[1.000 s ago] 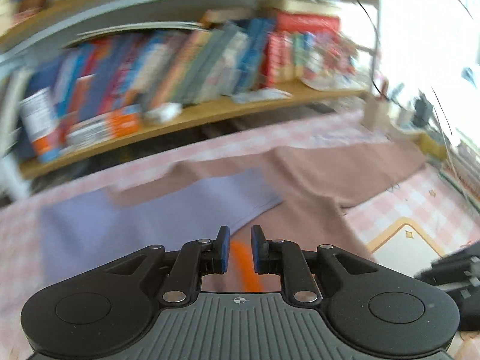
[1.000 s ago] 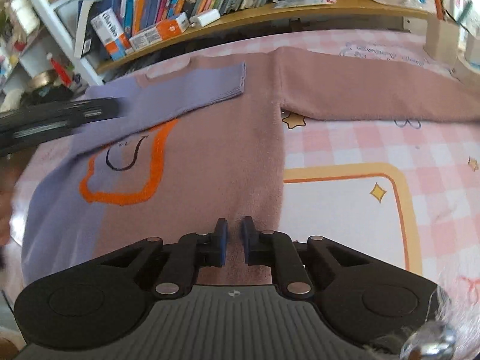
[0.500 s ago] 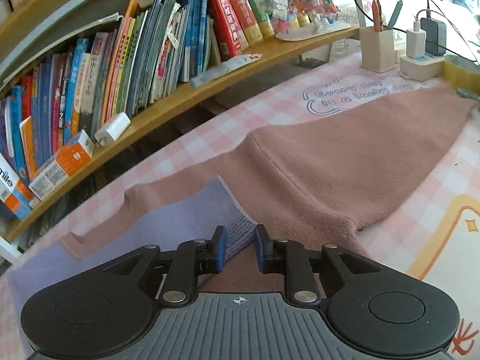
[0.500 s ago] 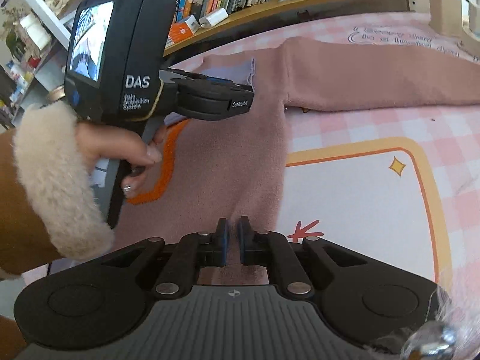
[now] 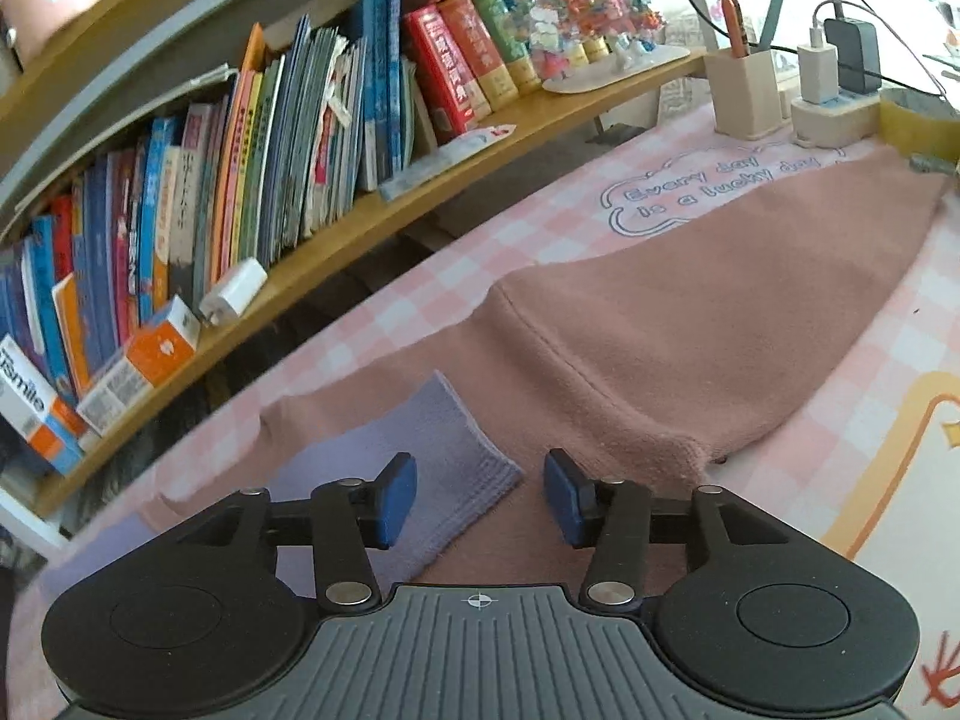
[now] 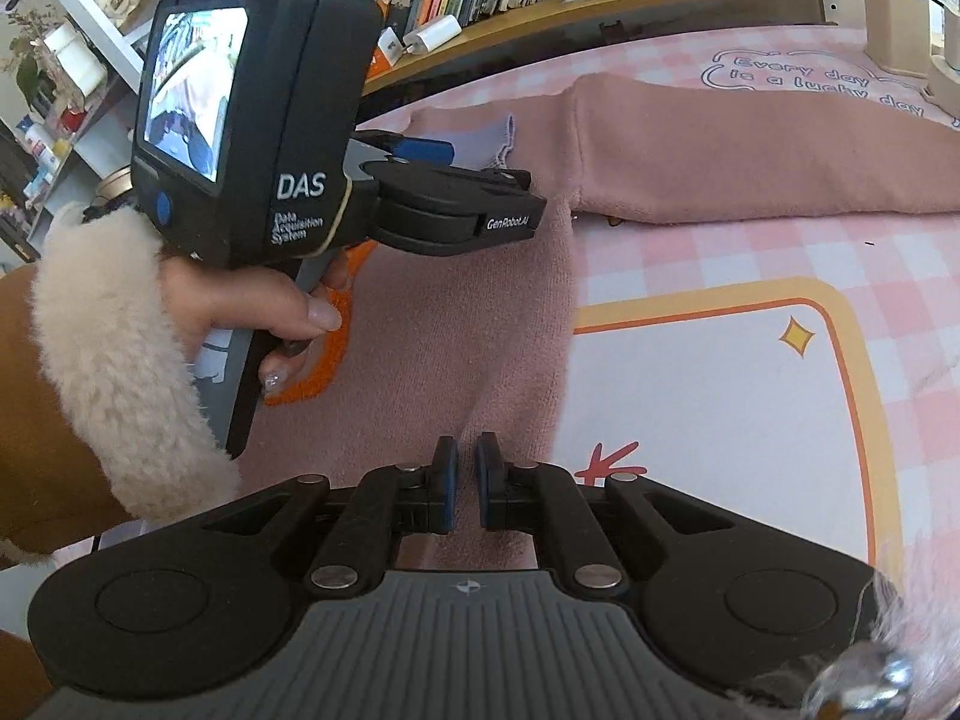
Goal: Fold clothes
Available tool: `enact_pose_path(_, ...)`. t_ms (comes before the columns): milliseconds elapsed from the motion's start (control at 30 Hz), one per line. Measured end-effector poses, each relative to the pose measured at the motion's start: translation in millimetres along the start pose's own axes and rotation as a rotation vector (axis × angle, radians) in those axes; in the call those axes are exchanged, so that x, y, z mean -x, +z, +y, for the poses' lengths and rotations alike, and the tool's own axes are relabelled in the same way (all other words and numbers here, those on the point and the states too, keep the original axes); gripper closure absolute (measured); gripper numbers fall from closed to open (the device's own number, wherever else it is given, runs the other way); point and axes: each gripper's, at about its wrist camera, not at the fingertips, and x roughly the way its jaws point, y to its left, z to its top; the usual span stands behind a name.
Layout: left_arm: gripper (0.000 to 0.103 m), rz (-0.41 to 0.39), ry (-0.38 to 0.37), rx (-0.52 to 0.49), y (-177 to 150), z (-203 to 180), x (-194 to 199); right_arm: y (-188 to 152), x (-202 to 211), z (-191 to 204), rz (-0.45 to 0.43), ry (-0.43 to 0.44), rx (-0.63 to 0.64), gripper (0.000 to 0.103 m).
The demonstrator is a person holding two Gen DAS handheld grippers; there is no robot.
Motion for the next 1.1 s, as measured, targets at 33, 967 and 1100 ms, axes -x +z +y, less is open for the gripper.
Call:
enact_pose_path(33, 0.054, -0.002, 0.010, -0.002, -0.3, 1.3, -1.2, 0.3, -0.4, -0.2, 0.000, 0.000, 0.000, 0.098)
enact_pose_path(967, 0.095, -0.001, 0.516, 0.556, -189.3, 367.4, 155.1, -4.9, -6.9, 26.0, -0.047, -0.176, -0.003, 0.099)
enact_pose_path(1100, 0.095, 0.056, 0.513, 0.586, -217.5, 388.4, 145.7, -7.1, -10.9, 35.9, -0.066, -0.236, 0.001, 0.099)
